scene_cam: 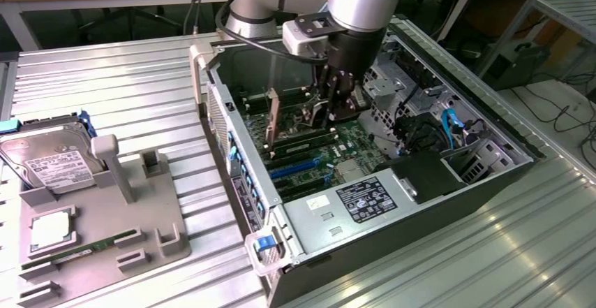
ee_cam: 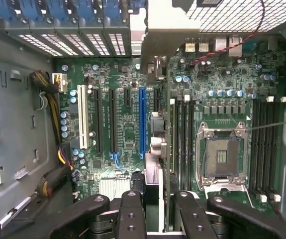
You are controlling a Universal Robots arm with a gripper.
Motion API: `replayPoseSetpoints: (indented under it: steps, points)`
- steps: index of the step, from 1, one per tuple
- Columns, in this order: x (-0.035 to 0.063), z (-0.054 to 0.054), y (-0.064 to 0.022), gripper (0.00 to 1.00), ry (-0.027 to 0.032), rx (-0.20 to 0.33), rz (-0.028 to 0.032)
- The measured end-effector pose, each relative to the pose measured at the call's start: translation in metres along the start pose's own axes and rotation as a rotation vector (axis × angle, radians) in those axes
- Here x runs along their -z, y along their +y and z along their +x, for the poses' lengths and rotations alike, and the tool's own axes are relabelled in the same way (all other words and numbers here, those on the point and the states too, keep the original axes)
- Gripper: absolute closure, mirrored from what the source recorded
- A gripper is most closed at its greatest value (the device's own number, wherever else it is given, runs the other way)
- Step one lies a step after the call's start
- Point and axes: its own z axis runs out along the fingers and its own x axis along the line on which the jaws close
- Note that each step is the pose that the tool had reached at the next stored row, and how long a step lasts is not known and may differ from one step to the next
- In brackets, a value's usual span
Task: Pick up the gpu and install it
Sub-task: 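Insert the gpu into the slot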
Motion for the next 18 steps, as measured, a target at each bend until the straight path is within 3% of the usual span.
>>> replayPoseSetpoints:
  steps: [3,10,18]
  points:
    - [-0.0032,0.000,0.0000,0.72,0.0091,0.000,0.0001]
    - [-0.0124,0.000,0.0087,0.72,0.0091,0.000,0.0002]
    - [-0.0251,0.003,0.0113,0.72,0.0092,0.000,0.0002]
